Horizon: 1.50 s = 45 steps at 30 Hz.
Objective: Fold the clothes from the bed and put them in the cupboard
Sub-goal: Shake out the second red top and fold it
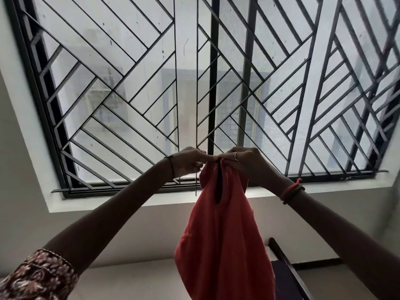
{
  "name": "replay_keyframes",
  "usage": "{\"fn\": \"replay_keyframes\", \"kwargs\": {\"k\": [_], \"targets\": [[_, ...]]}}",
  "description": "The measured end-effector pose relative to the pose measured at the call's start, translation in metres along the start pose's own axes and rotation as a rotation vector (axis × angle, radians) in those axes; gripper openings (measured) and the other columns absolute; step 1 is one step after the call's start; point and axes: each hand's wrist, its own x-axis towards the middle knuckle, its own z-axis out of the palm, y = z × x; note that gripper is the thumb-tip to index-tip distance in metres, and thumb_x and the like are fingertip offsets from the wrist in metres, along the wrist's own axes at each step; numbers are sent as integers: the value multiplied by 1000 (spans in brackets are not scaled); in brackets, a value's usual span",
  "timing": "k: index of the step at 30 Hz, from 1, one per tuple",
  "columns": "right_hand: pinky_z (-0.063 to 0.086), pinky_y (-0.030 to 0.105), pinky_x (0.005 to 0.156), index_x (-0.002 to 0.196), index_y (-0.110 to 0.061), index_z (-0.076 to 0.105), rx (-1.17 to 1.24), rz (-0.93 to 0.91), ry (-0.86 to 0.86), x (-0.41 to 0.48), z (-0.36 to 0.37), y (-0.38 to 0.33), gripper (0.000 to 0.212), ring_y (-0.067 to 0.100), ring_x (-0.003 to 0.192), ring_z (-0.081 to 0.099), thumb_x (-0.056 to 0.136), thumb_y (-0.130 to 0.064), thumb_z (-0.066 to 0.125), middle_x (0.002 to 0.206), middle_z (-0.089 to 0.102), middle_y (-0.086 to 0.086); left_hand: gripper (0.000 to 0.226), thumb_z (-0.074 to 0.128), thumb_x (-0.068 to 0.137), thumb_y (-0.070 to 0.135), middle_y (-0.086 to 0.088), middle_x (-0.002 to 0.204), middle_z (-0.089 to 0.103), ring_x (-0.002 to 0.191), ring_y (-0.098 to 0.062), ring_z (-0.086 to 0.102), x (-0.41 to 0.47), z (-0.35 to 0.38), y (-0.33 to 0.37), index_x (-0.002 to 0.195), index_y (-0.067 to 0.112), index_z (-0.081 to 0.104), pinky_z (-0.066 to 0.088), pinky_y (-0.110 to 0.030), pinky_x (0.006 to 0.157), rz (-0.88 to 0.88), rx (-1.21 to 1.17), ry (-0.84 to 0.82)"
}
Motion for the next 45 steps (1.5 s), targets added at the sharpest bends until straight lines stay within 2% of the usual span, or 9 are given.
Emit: {"fn": "replay_keyframes", "kwargs": {"k": [13,17,22,25,28,33,37,40,45], "targets": [[43,8,71,88,-11,76,142,373,-98,-7,-2,17,18,-13,70,60,80,2,67,78,70,-7,33,80,73,15,0,63,53,53,-4,45,-6,32,-17,71,17,47,32,-15,48,211,220,106],[45,10,73,83,-9,76,149,401,-101,-7,4,19,15,-11,72,62,78,2,68,81,74,1,41,74,49,48,5,67,55,64,-9,51,2,48,-30,65,25,45,41,-24,59,360,481,328],[45,10,71,82,-10,77,162,432,-142,-8,7,22,15,-11,69,60,76,1,70,80,74,3,31,76,75,18,6,68,54,72,-15,54,5,51,-37,68,20,46,37,-18,57,395,601,377],[44,10,70,84,-9,77,178,448,-164,-7,5,24,13,-9,69,60,77,0,70,79,73,4,36,79,72,22,5,67,57,69,-13,52,6,50,-39,66,21,43,35,-13,53,403,569,402],[44,9,67,85,-6,75,229,472,-198,-4,2,24,12,-5,69,59,78,2,69,76,71,5,35,74,61,35,-9,79,68,71,-14,56,8,49,-39,65,24,41,42,-26,60,398,535,425],[41,7,64,86,-2,72,280,462,-280,1,-8,27,8,-10,62,54,80,2,69,70,64,-5,41,78,71,14,5,78,70,82,-16,68,15,42,-39,69,23,38,50,-39,74,403,507,394],[39,7,64,90,0,72,305,438,-333,3,-12,30,10,-9,63,53,82,2,68,72,64,-3,49,79,70,7,-11,88,73,75,-17,66,20,38,-39,70,21,33,51,-46,72,410,441,360],[40,13,69,88,-7,71,306,428,-418,4,-14,32,9,0,73,53,87,-2,64,78,64,1,50,78,70,0,-20,89,71,72,-16,65,20,40,-39,70,19,32,52,-40,73,382,335,313],[42,20,78,85,-17,66,574,575,-410,-8,-6,38,14,7,82,56,92,-8,57,85,62,2,45,71,75,-10,-20,88,63,58,-2,60,12,44,-31,75,15,33,46,-12,53,275,153,200]]}}
